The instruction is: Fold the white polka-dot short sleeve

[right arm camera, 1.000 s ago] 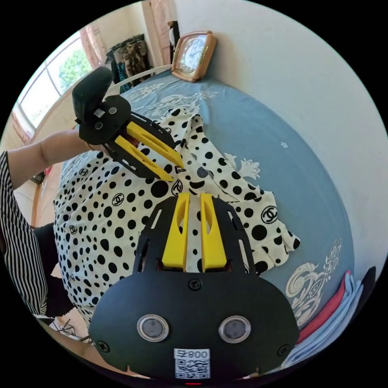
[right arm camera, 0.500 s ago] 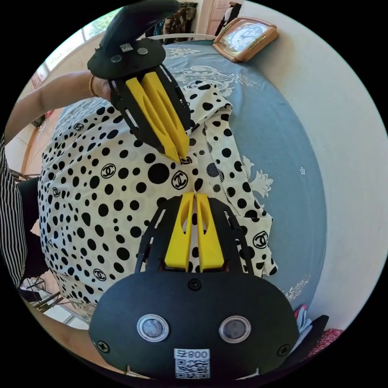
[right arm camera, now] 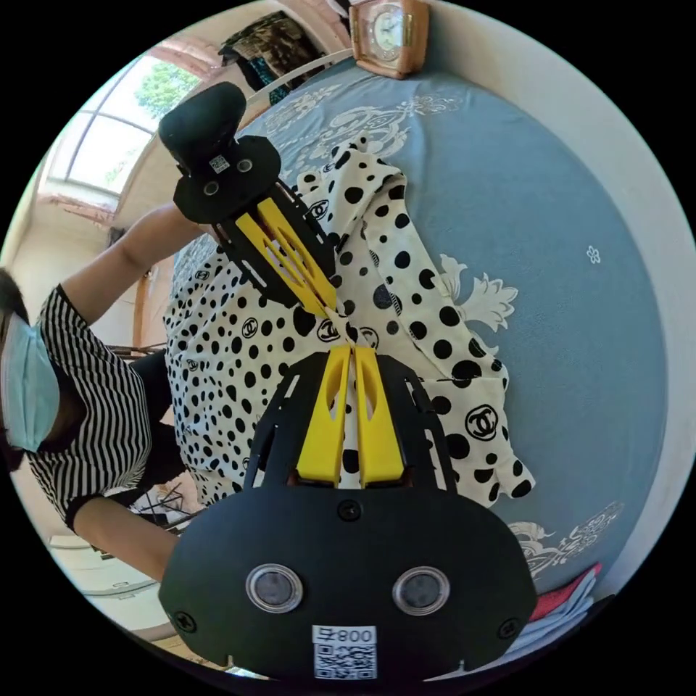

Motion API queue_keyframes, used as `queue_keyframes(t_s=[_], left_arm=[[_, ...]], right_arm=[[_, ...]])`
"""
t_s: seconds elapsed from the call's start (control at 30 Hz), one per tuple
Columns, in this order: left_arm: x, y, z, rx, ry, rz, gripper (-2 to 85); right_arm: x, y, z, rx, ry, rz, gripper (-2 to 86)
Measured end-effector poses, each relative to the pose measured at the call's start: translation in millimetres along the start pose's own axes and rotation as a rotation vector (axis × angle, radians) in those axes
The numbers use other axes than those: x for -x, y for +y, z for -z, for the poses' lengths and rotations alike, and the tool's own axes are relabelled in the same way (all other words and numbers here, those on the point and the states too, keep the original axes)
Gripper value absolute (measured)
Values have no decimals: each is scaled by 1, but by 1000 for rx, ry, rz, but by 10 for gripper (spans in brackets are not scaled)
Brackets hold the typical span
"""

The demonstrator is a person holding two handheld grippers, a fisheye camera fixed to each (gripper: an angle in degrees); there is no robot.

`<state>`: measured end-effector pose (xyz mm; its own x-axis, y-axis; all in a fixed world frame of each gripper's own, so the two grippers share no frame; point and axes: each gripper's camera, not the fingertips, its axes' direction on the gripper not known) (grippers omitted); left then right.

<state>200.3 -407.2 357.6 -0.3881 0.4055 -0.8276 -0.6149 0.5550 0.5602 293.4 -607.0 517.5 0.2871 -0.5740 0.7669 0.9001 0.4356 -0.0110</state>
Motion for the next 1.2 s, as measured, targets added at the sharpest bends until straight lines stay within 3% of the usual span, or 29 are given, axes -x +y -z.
queue_keyframes(t_s=[0.13,0.37,0.5,0.63,0.77,0.83,0.93,1.07,1.2], left_arm=[[38,2,3,-68,99,131,65],[21,-2,16,-157,-74,65,108],[-5,-25,6,-102,-237,-77,105],[-15,-42,-8,-14,-366,-146,34],[7,-49,-3,4,-153,-94,21],[38,-51,0,1,81,16,21],[74,-47,-1,-36,219,160,27],[86,-37,13,-129,202,201,54],[72,-35,25,-128,44,139,87]], right_arm=[[-21,-4,8,-53,16,-101,66],[-14,30,32,-259,201,-94,75],[-4,25,20,-207,252,-4,74],[3,11,4,-75,338,72,76],[-5,7,3,-37,363,59,46],[-15,10,7,-54,364,22,15],[-30,16,13,-105,346,-46,2],[-43,24,19,-149,308,-98,-2],[-52,30,23,-166,303,-125,-3]])
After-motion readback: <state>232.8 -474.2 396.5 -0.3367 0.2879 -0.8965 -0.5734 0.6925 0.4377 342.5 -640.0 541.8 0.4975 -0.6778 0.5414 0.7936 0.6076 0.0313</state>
